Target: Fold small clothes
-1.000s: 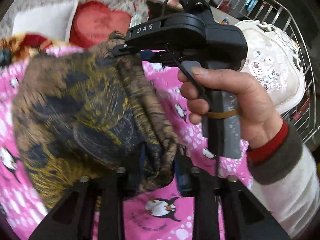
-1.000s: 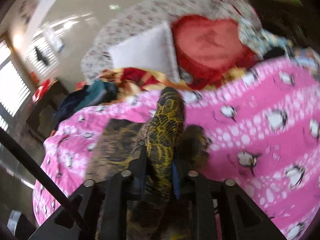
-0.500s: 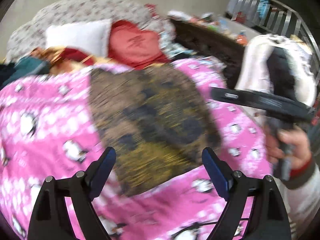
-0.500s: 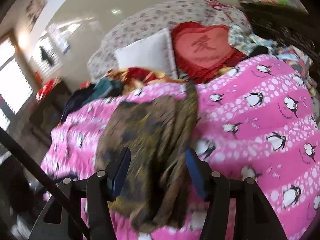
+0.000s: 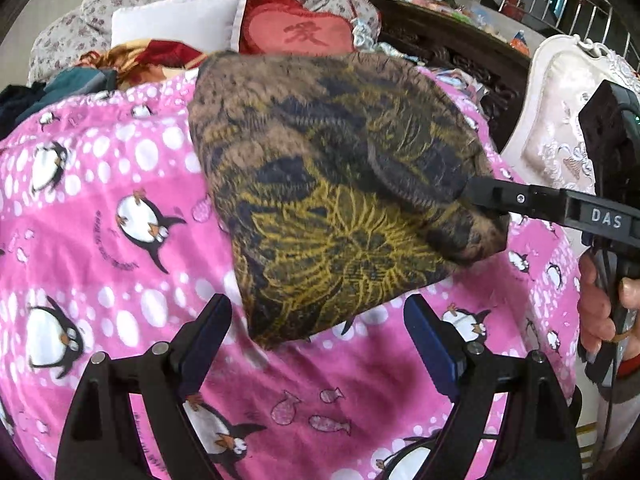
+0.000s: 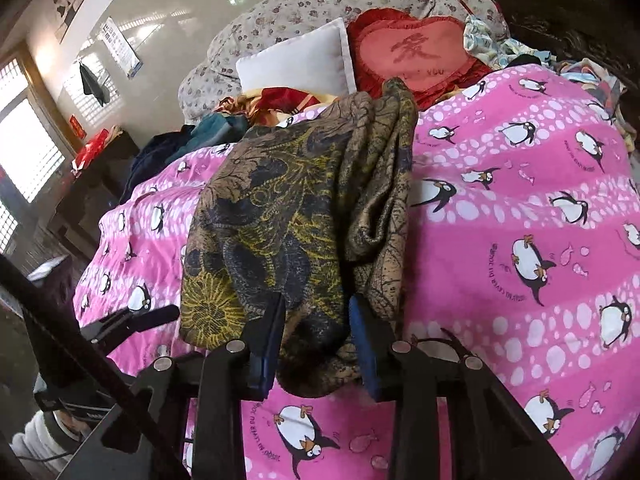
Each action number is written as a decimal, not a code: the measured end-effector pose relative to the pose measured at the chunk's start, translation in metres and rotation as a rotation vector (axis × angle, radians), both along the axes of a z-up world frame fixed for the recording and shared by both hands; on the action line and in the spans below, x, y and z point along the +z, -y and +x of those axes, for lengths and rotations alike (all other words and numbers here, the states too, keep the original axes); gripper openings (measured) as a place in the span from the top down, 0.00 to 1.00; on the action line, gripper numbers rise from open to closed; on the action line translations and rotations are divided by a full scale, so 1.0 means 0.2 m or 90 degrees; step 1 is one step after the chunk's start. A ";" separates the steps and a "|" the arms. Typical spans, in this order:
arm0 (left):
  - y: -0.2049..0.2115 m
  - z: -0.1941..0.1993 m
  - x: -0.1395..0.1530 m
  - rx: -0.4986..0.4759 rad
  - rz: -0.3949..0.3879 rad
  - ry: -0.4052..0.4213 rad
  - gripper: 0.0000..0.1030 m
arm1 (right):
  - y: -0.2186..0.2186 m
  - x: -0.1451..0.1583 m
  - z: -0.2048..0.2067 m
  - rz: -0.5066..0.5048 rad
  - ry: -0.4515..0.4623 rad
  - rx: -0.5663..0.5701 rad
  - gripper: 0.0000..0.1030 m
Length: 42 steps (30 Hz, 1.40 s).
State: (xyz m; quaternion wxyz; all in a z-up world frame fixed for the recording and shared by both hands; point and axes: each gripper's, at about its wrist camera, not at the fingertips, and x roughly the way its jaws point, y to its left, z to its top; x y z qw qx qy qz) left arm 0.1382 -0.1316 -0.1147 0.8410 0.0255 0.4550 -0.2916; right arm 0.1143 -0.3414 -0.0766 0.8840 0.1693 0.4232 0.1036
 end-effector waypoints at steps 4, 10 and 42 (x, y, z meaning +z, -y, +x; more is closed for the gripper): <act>0.01 0.01 -0.03 0.007 -0.001 -0.020 0.15 | -0.03 -0.04 0.01 0.018 0.005 0.023 0.93; -0.04 -0.01 0.01 0.006 -0.026 -0.011 0.15 | 0.10 0.02 -0.08 -0.005 0.039 -0.024 0.97; -0.07 0.42 -0.06 0.109 -0.155 -0.074 0.05 | 0.17 -0.05 0.38 0.092 0.090 -0.062 0.11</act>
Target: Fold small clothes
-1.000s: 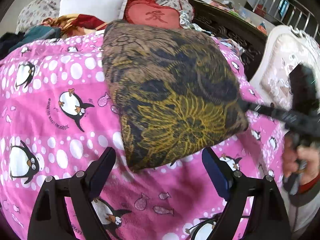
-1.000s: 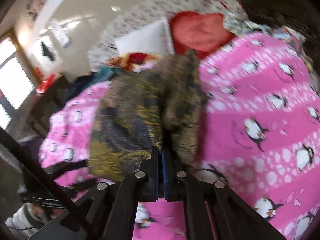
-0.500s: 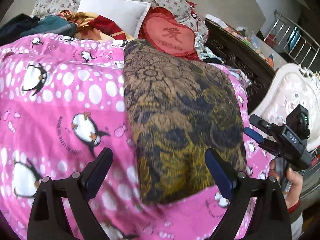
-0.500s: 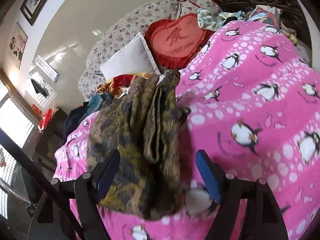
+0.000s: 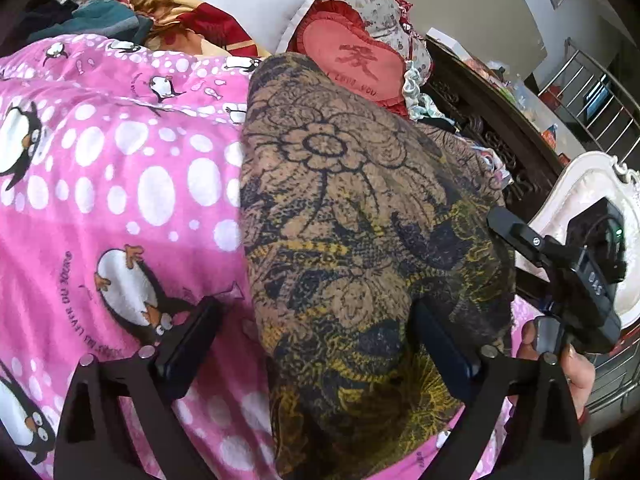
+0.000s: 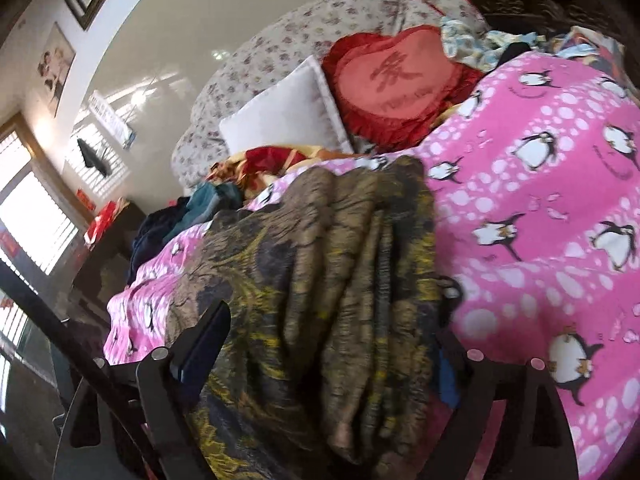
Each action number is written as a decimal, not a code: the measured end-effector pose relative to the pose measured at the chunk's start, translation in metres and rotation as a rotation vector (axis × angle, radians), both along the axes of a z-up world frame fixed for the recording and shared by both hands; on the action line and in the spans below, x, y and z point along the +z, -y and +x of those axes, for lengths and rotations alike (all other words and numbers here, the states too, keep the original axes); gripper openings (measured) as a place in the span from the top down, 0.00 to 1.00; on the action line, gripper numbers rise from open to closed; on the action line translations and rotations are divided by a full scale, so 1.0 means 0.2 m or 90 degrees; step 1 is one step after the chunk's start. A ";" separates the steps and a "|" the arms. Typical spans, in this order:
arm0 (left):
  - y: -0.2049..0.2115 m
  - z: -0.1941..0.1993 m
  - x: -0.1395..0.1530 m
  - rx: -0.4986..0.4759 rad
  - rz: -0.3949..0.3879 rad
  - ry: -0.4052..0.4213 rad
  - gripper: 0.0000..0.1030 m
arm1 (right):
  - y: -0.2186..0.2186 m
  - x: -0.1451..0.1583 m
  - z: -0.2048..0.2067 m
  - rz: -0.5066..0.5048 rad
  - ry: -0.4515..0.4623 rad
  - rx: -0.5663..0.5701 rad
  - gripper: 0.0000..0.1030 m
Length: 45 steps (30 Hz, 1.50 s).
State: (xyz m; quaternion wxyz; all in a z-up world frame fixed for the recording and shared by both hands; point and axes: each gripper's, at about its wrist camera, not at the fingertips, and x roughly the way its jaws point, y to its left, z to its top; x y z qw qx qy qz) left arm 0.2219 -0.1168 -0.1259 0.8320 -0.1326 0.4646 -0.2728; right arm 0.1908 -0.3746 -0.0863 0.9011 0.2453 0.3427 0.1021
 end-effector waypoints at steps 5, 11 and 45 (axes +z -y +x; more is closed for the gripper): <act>0.05 0.00 -0.01 0.001 0.040 0.009 0.05 | -0.07 -0.01 0.02 -0.059 0.003 0.007 0.39; 0.12 -0.10 0.06 -0.038 0.093 0.052 0.63 | -0.06 0.01 -0.02 -0.058 0.001 0.010 0.58; -0.55 -1.02 0.12 -0.022 0.139 0.037 0.60 | -0.38 0.06 -0.75 0.023 -0.119 0.140 0.53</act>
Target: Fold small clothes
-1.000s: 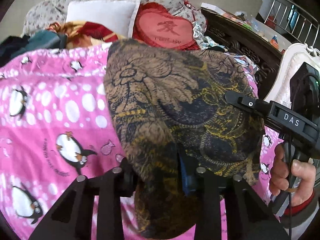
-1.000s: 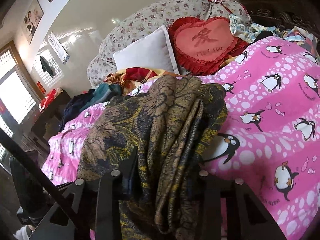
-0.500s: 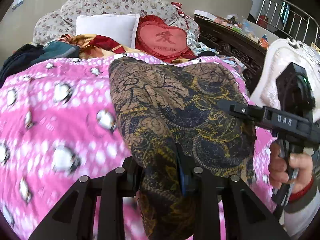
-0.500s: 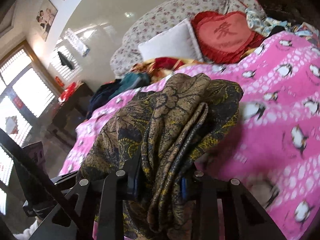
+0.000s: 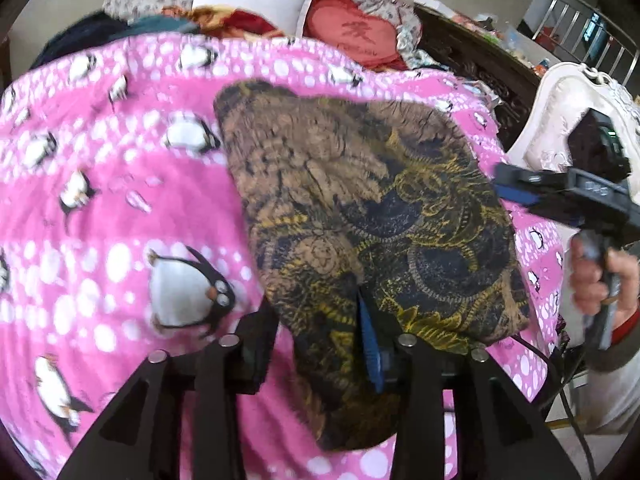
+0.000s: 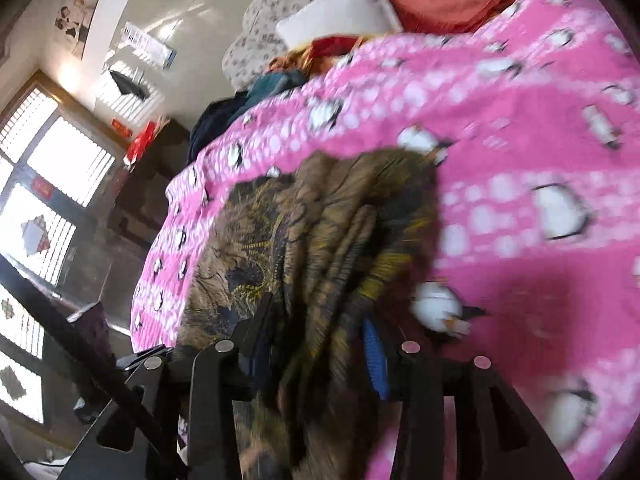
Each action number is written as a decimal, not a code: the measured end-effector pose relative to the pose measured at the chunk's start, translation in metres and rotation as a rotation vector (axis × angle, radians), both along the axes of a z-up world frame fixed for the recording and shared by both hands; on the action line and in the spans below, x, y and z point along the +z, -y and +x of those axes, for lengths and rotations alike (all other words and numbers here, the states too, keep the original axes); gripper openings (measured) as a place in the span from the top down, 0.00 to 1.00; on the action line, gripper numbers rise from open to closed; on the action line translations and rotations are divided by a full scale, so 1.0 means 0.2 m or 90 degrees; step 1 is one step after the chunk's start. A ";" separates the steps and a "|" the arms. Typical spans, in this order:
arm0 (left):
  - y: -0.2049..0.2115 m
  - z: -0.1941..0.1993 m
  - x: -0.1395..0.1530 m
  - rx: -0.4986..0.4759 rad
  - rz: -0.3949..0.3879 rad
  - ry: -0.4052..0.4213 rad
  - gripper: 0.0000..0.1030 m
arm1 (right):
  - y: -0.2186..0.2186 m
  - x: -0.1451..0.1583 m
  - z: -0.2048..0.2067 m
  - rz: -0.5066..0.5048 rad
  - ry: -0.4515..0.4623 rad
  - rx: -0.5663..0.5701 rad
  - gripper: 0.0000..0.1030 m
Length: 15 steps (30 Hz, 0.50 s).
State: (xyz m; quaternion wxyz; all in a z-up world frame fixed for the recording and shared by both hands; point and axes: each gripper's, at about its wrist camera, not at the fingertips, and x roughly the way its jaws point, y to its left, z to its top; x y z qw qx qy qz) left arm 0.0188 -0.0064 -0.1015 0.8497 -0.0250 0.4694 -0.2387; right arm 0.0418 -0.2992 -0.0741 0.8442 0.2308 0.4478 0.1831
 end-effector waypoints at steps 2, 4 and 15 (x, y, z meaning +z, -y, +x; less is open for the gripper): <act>-0.01 -0.02 0.05 0.005 0.021 0.034 0.50 | 0.08 0.13 -0.09 -0.031 0.019 -0.009 0.49; -0.02 -0.04 0.11 0.007 0.031 0.065 0.44 | 0.16 0.28 -0.18 -0.048 0.033 -0.012 0.46; 0.04 0.04 0.17 0.007 0.020 0.056 0.29 | 0.41 1.09 -0.53 -0.217 0.146 -0.062 0.37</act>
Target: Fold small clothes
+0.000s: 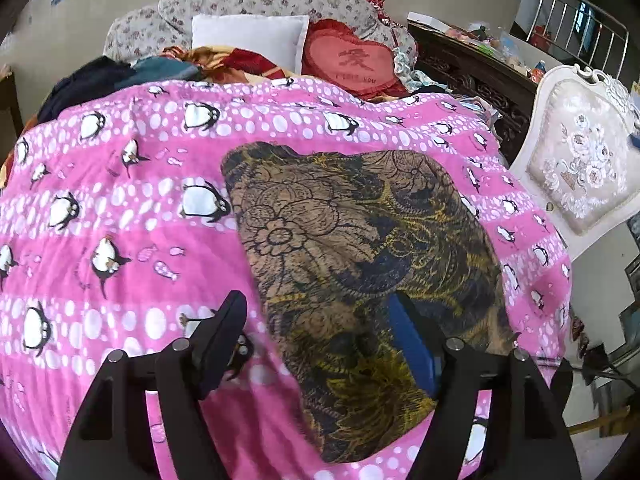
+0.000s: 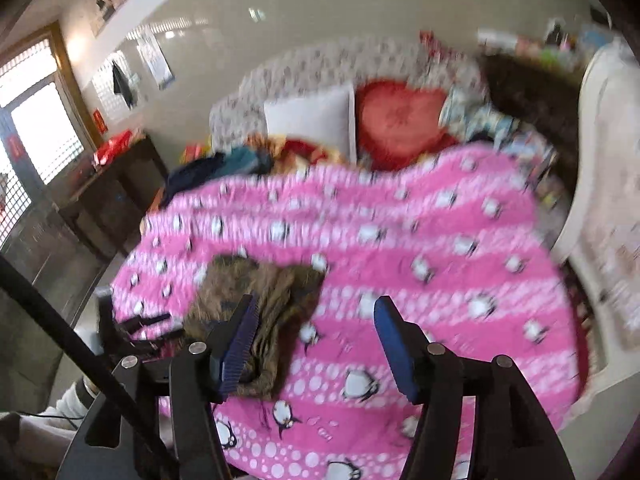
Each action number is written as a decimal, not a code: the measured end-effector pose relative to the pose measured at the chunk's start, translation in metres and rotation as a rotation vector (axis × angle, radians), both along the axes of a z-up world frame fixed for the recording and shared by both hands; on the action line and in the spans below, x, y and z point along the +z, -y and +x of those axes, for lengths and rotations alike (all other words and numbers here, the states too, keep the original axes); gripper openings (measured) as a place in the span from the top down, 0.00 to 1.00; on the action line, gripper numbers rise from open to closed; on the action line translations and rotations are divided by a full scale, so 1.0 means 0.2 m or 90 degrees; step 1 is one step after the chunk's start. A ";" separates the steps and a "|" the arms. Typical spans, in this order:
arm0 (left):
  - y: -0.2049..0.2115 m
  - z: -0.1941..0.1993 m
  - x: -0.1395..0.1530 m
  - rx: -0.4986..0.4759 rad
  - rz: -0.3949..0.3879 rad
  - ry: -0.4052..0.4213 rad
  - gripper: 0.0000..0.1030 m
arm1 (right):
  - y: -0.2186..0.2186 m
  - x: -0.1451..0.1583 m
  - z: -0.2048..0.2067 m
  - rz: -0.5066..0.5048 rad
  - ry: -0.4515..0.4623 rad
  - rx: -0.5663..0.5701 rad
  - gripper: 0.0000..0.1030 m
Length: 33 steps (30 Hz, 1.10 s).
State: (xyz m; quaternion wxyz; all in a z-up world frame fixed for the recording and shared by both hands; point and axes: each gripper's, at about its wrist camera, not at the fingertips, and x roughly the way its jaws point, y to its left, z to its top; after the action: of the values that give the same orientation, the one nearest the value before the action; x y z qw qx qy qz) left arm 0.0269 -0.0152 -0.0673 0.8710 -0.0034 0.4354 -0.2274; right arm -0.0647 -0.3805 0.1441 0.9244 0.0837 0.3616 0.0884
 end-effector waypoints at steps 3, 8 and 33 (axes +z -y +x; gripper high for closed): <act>0.02 0.00 0.01 -0.005 0.001 0.007 0.28 | 0.03 0.21 -0.09 -0.051 0.053 -0.015 0.23; 0.06 0.05 -0.03 0.003 -0.001 0.002 0.26 | -0.08 0.02 -0.01 -0.088 0.024 -0.010 0.07; 0.14 0.27 -0.30 0.092 0.048 -0.024 0.11 | -0.68 -1.25 0.90 -0.090 -0.150 0.053 0.44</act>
State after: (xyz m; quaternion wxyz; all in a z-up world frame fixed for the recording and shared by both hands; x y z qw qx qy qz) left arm 0.0812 -0.0427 -0.1263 0.8762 -0.0066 0.4588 -0.1473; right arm 0.1152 -0.2450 -0.1057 0.8745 0.0132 0.4762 0.0909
